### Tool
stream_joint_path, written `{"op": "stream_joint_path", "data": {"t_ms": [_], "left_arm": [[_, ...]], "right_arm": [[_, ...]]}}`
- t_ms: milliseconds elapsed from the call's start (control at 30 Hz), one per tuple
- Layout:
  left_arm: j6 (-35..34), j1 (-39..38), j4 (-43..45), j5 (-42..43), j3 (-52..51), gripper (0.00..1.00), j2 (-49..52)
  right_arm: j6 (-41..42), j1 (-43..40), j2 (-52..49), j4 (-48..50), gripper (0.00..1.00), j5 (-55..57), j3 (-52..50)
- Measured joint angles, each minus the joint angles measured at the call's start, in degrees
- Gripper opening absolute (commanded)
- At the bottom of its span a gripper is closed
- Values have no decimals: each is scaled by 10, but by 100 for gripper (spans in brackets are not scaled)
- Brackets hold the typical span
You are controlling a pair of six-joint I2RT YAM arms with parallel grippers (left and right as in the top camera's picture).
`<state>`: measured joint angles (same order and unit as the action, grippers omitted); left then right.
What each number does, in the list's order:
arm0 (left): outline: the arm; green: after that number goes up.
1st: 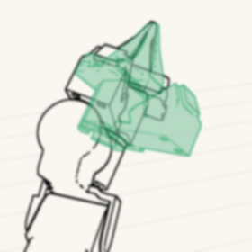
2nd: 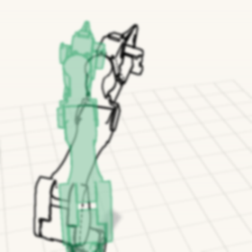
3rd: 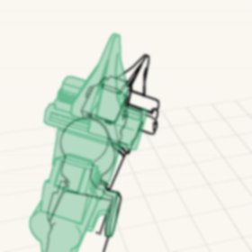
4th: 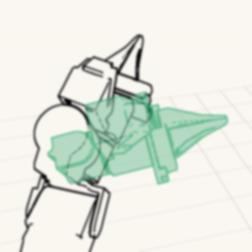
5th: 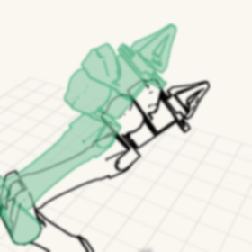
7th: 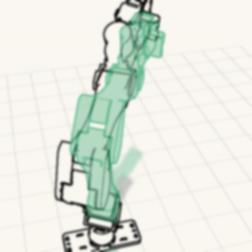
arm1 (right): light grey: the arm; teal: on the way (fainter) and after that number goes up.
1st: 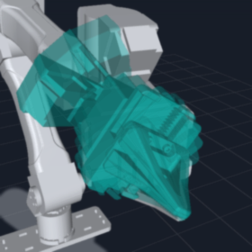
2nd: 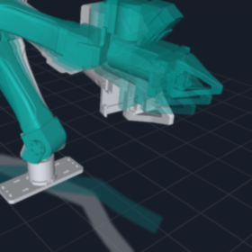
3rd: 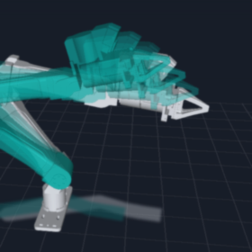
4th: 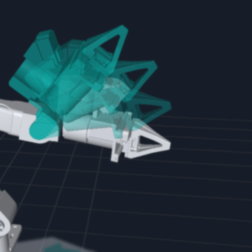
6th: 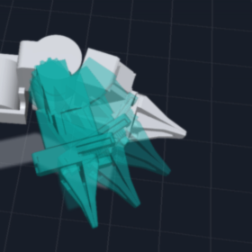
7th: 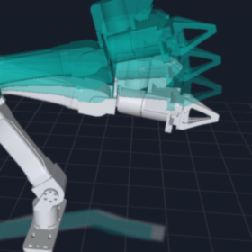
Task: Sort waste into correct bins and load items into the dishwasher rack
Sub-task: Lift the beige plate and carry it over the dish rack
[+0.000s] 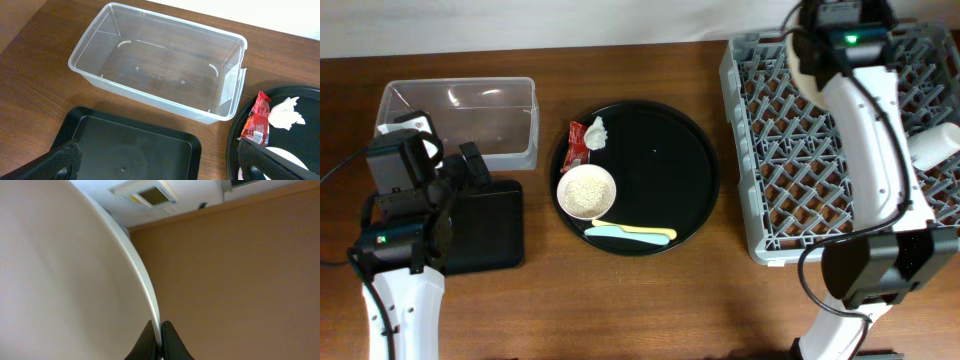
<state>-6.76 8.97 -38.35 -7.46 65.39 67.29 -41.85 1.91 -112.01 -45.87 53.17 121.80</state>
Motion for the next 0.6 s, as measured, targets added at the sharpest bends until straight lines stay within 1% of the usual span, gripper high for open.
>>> {"op": "stream_joint_path", "data": {"t_ms": [67,200,300,400,467,600], "left_arm": [[0,0,0,0,0,100,0],[0,0,0,0,0,100,0],[0,0,0,0,0,100,0],[0,0,0,0,0,100,0],[0,0,0,0,0,100,0],[0,0,0,0,0,100,0]], "right_arm": [[-37,-21,0,12,4,0,0],[-85,-48,0,28,4,0,0],[-128,-57,0,35,4,0,0],[-181,-57,0,51,4,0,0],[-237,-57,0,57,4,0,0],[-259,-57,0,56,4,0,0]]}}
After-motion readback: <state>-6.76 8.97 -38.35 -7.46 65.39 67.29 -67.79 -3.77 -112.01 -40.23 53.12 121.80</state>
